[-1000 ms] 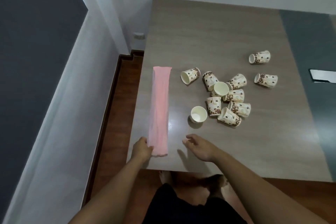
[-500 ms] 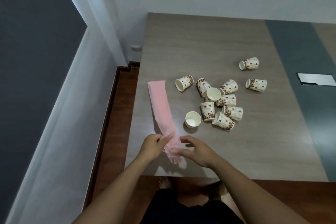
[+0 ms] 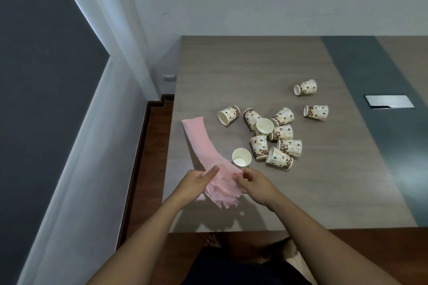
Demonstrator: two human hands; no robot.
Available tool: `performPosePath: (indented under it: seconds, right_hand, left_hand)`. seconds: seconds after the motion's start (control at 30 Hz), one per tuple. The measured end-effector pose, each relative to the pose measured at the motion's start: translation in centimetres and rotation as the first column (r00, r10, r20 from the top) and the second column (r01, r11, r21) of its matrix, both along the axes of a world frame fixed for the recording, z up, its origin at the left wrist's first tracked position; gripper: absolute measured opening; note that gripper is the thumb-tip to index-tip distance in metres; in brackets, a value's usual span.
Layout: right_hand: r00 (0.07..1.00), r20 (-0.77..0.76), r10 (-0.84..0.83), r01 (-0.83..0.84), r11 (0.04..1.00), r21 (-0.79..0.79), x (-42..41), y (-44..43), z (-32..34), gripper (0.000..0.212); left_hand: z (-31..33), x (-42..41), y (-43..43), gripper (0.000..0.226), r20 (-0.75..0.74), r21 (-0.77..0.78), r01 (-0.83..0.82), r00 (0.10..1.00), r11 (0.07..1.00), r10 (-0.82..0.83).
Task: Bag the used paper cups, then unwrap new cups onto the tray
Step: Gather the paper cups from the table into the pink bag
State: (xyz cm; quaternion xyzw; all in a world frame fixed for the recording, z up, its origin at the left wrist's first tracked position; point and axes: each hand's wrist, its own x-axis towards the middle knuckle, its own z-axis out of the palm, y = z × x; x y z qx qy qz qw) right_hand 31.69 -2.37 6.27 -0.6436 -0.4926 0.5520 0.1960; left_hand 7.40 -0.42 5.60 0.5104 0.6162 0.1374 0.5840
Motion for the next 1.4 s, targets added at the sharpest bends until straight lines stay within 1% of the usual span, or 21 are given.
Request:
performPosePath:
  seconds: [0.07, 0.17, 0.27, 0.33, 0.4, 0.5, 0.57, 0.63, 0.7, 0.77, 0.83, 0.87, 0.93, 1.03, 1.1, 1.13, 1.17, 1.2, 1.27, 1.33, 1.4]
  right_hand:
    - [0.997, 0.009, -0.08, 0.08, 0.997, 0.006, 0.5, 0.2, 0.0, 0.03]
    - [0.974, -0.002, -0.226, 0.226, 0.974, 0.01, 1.4, 0.6, 0.0, 0.02]
    - [0.916, -0.104, -0.387, 0.387, 0.922, -0.028, 1.8, 1.2, 0.3, 0.016]
    - [0.889, -0.149, -0.433, 0.432, 0.901, -0.044, 1.6, 1.6, 0.7, 0.018]
    - [0.881, -0.182, -0.437, 0.436, 0.899, -0.05, 1.2, 1.8, 1.1, 0.017]
    - [0.899, -0.222, -0.378, 0.37, 0.926, -0.078, 0.6, 1.9, 1.0, 0.018]
    - [0.928, -0.223, -0.297, 0.285, 0.955, -0.085, 0.3, 1.9, 0.8, 0.026]
    - [0.962, -0.171, -0.215, 0.206, 0.976, -0.071, 0.1, 1.7, 0.6, 0.032]
    - [0.985, -0.096, -0.146, 0.142, 0.989, -0.044, 0.0, 1.6, 0.6, 0.03]
    - [0.995, -0.008, -0.1, 0.1, 0.995, -0.02, 0.2, 1.7, 0.1, 0.027]
    - [0.994, 0.065, -0.087, 0.089, 0.996, -0.022, 0.9, 1.8, -0.7, 0.025]
    - [0.992, 0.101, -0.081, 0.085, 0.996, -0.029, 1.4, 1.9, -1.0, 0.023]
    - [0.984, 0.17, -0.061, 0.069, 0.996, -0.047, 2.4, 2.1, -2.0, 0.021]
    - [0.943, 0.331, 0.02, -0.01, 0.999, -0.03, 4.0, 2.8, -2.9, 0.026]
    - [0.905, 0.415, 0.095, -0.094, 0.995, -0.024, 5.0, 3.6, -2.9, 0.026]
    - [0.899, 0.417, 0.132, -0.125, 0.991, -0.045, 5.6, 4.2, -2.9, 0.024]
    - [0.917, 0.366, 0.159, -0.141, 0.987, -0.076, 6.1, 4.6, -2.9, 0.021]
    - [0.949, 0.263, 0.175, -0.149, 0.982, -0.115, 6.6, 5.2, -2.9, 0.027]
    - [0.985, 0.029, 0.17, -0.161, 0.968, -0.193, 7.1, 6.3, -2.3, 0.066]
    - [0.98, -0.024, 0.196, -0.197, 0.966, -0.169, 7.0, 7.7, -2.3, 0.09]
    - [0.978, 0.008, 0.211, -0.209, 0.973, -0.101, 6.5, 9.4, -2.8, 0.095]
  left_hand:
    - [0.9, -0.8, 0.5, 0.08, -0.004, 0.028, 0.059, 0.998, 0.998, -0.059]
    - [1.7, -2.1, 1.2, 0.067, -0.014, 0.001, 0.195, 0.981, 0.981, -0.195]
    - [1.8, -3.0, 1.8, 0.067, -0.13, -0.054, 0.297, 0.945, 0.954, -0.301]
    - [1.3, -3.4, 2.1, 0.067, -0.24, -0.042, 0.285, 0.928, 0.958, -0.286]
    - [1.0, -3.6, 2.3, 0.064, -0.311, 0.042, 0.231, 0.928, 0.972, -0.207]
    - [1.3, -2.8, 2.0, 0.045, -0.379, 0.227, 0.155, 0.924, 0.961, -0.06]
    - [1.7, -1.9, 1.7, 0.034, -0.325, 0.263, 0.076, 0.946, 0.962, 0.014]
    - [1.7, -1.1, 1.7, 0.032, -0.227, 0.231, -0.06, 0.967, 0.971, 0.114]
    - [0.9, -0.9, 2.0, 0.032, -0.098, 0.153, -0.253, 0.958, 0.955, 0.269]
    - [0.6, -1.3, 2.1, 0.03, 0.047, 0.039, -0.432, 0.901, 0.901, 0.43]
    - [0.7, -1.5, 2.6, 0.031, 0.102, -0.01, -0.503, 0.859, 0.864, 0.501]
    - [1.0, -1.7, 2.8, 0.035, 0.094, -0.01, -0.506, 0.858, 0.862, 0.505]
    - [1.8, -2.4, 3.2, 0.045, 0.0, 0.009, -0.446, 0.895, 0.895, 0.446]
    - [3.0, -4.1, 3.9, 0.047, -0.034, -0.071, -0.202, 0.979, 0.977, 0.2]
    - [3.9, -5.1, 4.1, 0.054, -0.023, -0.163, -0.035, 0.999, 0.986, 0.032]
    - [4.1, -5.4, 4.1, 0.058, -0.03, -0.197, 0.01, 0.999, 0.98, -0.016]
    - [4.3, -5.6, 4.2, 0.061, -0.042, -0.212, 0.029, 0.998, 0.977, -0.039]
    - [4.4, -5.7, 4.2, 0.063, -0.054, -0.201, 0.03, 0.998, 0.979, -0.041]
    - [4.2, -5.5, 4.1, 0.063, -0.107, -0.124, -0.019, 0.994, 0.992, 0.006]
    - [3.3, -5.3, 4.1, 0.063, -0.177, -0.021, -0.083, 0.981, 0.996, 0.077]
    - [2.7, -4.6, 3.9, 0.057, -0.218, 0.042, -0.113, 0.969, 0.993, 0.12]
